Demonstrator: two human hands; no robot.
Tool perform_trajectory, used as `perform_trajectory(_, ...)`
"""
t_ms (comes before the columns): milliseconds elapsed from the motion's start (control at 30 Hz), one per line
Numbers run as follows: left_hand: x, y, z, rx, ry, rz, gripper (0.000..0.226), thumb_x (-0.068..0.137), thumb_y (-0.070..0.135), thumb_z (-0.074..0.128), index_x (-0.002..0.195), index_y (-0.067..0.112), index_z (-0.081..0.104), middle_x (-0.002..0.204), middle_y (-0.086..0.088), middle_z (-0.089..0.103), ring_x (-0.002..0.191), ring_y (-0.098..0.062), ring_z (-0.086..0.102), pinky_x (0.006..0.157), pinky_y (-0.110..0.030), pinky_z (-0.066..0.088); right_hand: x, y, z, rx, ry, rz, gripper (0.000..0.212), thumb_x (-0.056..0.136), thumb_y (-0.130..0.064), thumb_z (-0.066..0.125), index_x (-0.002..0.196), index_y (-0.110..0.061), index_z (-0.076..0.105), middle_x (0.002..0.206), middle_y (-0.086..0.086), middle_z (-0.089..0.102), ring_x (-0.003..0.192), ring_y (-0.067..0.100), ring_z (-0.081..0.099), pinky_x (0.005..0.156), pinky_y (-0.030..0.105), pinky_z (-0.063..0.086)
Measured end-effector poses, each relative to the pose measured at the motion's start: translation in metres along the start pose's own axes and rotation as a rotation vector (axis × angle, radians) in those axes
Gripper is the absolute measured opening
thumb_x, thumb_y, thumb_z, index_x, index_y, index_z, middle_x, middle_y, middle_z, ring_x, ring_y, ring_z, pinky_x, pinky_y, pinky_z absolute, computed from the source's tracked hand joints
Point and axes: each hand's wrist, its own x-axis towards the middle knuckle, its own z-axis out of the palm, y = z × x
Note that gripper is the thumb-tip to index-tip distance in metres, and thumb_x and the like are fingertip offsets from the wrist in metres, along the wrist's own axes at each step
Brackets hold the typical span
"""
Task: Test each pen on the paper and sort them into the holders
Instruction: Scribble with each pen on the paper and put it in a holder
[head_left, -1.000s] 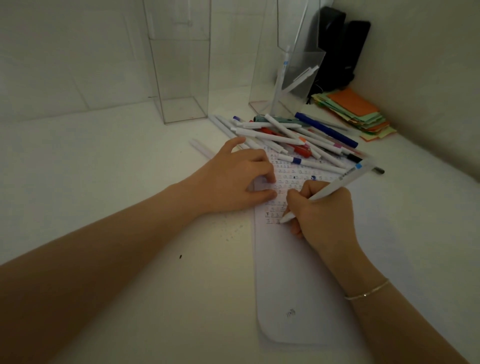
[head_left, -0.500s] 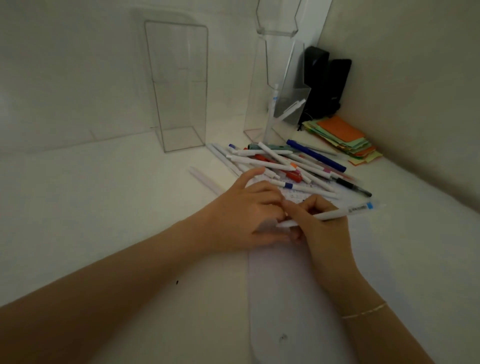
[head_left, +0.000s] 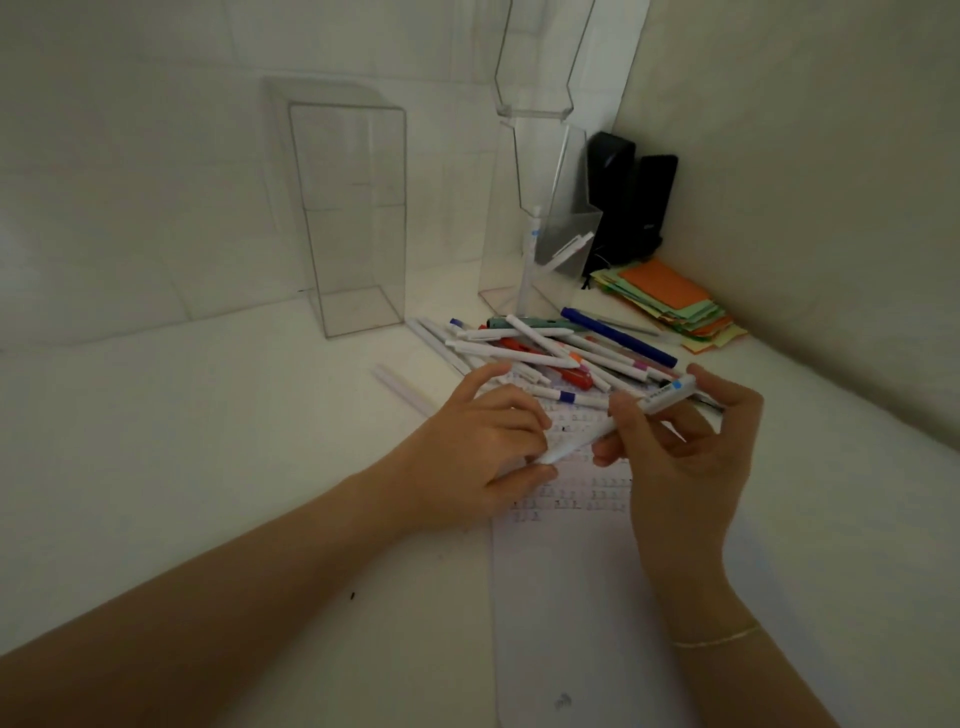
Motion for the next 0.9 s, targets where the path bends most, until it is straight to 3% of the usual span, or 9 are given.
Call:
perform_trajectory(100,-0.002,-0.001,0.000,0.028,-0.029,0.014,0.033,0.091,0.038,0.047,0.088,0.017,0.072,0.095,0.005,0.069,0.104,-0.010,0.053,0.111,-0.044,0.019,-0.002,0.002,0.001,-0.060,-0.025,0.005,0.040,0.082,-0.002,0.067,0.100,-0.027,0.041,0.067,0.007,0.067,0.049,0.020,0.063,0.053,0.031,0.056)
perform_trajectory(233,0.000,-0.002,0.002,0.015,0.038,-0.070,0.033,0.093,0.038,0.044,0.095,0.017,0.069,0.099,0.004,0.067,0.106,-0.014,0.054,0.111,-0.040,0.019,0.016,-0.012,0.010,0.001,-0.066,0.037,0.028,0.093,-0.006,0.054,0.111,-0.022,0.039,0.066,0.006,0.067,0.048,0.020,0.061,0.049,0.027,0.054)
perform_trajectory(400,0.000,-0.013,0.000,-0.032,0.217,-0.342,0.032,0.091,0.031,0.035,0.109,0.020,0.060,0.115,0.003,0.059,0.116,-0.013,0.045,0.111,-0.038,0.020,0.117,-0.057,0.042,-0.086,-0.041,-0.208,0.020,0.096,-0.011,0.049,0.108,-0.018,0.035,0.077,0.010,0.063,0.062,0.020,0.064,0.061,0.029,0.057)
perform_trajectory(500,-0.001,-0.023,0.001,0.006,0.305,-0.455,0.035,0.089,0.026,0.031,0.100,0.018,0.063,0.104,0.001,0.063,0.106,-0.013,0.049,0.106,-0.039,0.026,0.174,-0.070,0.072,-0.249,-0.011,-0.344,0.015,0.094,-0.012,0.045,0.104,-0.015,0.034,0.079,0.007,0.059,0.070,0.021,0.063,0.070,0.036,0.057)
perform_trajectory(567,-0.002,-0.028,0.002,0.035,0.335,-0.494,0.035,0.088,0.025,0.031,0.095,0.019,0.065,0.098,0.003,0.064,0.101,-0.010,0.049,0.105,-0.037,0.025,0.194,-0.065,0.090,-0.391,-0.019,-0.384,0.014,0.095,-0.011,0.042,0.107,-0.011,0.036,0.085,0.009,0.056,0.073,0.020,0.060,0.072,0.033,0.054)
perform_trajectory(667,-0.003,-0.033,0.002,0.042,0.371,-0.532,0.036,0.087,0.023,0.030,0.090,0.021,0.065,0.091,0.007,0.064,0.097,-0.008,0.048,0.106,-0.033,0.022,0.204,-0.042,0.106,-0.665,-0.122,-0.351,0.018,0.098,-0.011,0.036,0.114,-0.003,0.039,0.091,0.013,0.052,0.080,0.024,0.054,0.072,0.036,0.045)
perform_trajectory(767,-0.003,-0.032,0.001,0.011,0.387,-0.564,0.035,0.085,0.022,0.029,0.088,0.022,0.065,0.089,0.007,0.064,0.095,-0.008,0.049,0.106,-0.031,0.021,0.204,-0.012,0.112,-0.917,-0.270,-0.257,0.029,0.098,-0.015,0.034,0.120,0.001,0.042,0.104,0.024,0.057,0.095,0.039,0.056,0.082,0.045,0.044)
perform_trajectory(900,-0.002,-0.031,-0.001,-0.013,0.386,-0.576,0.035,0.083,0.022,0.029,0.086,0.022,0.064,0.089,0.007,0.064,0.094,-0.009,0.052,0.105,-0.032,0.022,0.197,0.004,0.112,-1.088,-0.382,-0.249,0.025,0.100,-0.017,0.035,0.102,0.000,0.053,0.097,0.021,0.060,0.081,0.031,0.055,0.085,0.044,0.046)
